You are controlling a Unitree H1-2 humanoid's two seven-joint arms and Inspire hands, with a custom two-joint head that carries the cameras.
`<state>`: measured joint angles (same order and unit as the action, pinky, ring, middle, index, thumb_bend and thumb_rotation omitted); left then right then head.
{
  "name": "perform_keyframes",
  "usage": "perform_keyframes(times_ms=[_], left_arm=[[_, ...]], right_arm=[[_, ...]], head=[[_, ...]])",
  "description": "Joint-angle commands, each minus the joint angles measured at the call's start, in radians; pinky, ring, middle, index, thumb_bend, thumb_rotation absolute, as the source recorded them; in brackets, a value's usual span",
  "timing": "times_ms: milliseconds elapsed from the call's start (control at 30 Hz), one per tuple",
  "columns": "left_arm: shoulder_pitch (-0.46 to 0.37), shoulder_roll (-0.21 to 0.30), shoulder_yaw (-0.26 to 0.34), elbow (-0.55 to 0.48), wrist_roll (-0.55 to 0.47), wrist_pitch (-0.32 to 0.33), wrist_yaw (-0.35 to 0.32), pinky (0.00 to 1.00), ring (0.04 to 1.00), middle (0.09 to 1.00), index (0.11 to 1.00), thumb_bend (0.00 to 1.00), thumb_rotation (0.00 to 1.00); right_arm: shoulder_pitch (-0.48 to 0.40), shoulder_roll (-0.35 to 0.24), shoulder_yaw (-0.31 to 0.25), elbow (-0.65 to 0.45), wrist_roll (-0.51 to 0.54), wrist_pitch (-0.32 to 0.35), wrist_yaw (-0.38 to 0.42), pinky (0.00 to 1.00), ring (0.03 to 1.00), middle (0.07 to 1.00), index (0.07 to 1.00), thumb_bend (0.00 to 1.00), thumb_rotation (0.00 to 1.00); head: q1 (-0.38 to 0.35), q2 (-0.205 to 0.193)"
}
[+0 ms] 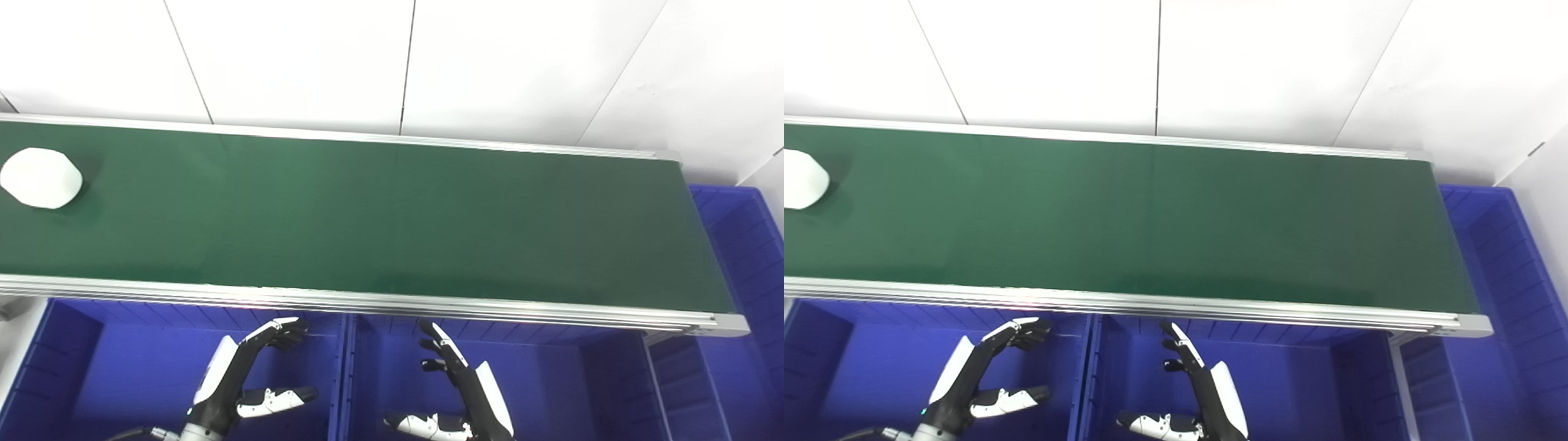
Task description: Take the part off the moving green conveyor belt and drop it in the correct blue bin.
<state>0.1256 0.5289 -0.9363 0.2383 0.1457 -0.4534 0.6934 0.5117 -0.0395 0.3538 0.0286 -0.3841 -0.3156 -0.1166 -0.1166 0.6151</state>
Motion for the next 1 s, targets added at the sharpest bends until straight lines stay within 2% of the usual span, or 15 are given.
perform_keyframes(times_ms=[0, 767, 900, 933, 967], left_arm=[[-0.012, 0.02, 0.001, -0.02, 0.015, -0.017, 0.02, 0.62, 0.684, 0.734, 0.735, 0.82, 0.61], [-0.021, 0.024, -0.022, -0.019, 0.021, -0.017, 0.045, 0.62, 0.682, 0.729, 0.73, 0.82, 0.61], [-0.02, 0.024, -0.027, -0.022, 0.018, -0.017, 0.035, 0.61, 0.684, 0.732, 0.731, 0.83, 0.62], [-0.022, 0.022, -0.034, -0.019, 0.022, -0.017, 0.035, 0.61, 0.685, 0.733, 0.733, 0.83, 0.62], [-0.024, 0.021, -0.04, -0.016, 0.027, -0.017, 0.037, 0.61, 0.686, 0.734, 0.734, 0.83, 0.62]], right_arm=[[0.004, 0.012, 0.005, -0.033, -0.009, -0.038, -0.008, 0.73, 0.874, 0.929, 0.924, 0.83, 0.29], [0.004, 0.011, 0.003, -0.029, 0.0, -0.048, -0.007, 0.74, 0.873, 0.926, 0.924, 0.83, 0.29], [0.002, 0.006, -0.001, -0.023, 0.008, -0.058, -0.007, 0.74, 0.873, 0.929, 0.926, 0.83, 0.28], [0.001, 0.002, -0.003, -0.02, 0.015, -0.063, -0.005, 0.75, 0.876, 0.931, 0.931, 0.83, 0.28], [0.001, -0.002, -0.004, -0.017, 0.02, -0.068, -0.003, 0.75, 0.877, 0.932, 0.932, 0.83, 0.29]], head=[[0.001, -0.002], [0.01, 0.001], [0.056, -0.003], [0.116, -0.022], [0.128, -0.027]])
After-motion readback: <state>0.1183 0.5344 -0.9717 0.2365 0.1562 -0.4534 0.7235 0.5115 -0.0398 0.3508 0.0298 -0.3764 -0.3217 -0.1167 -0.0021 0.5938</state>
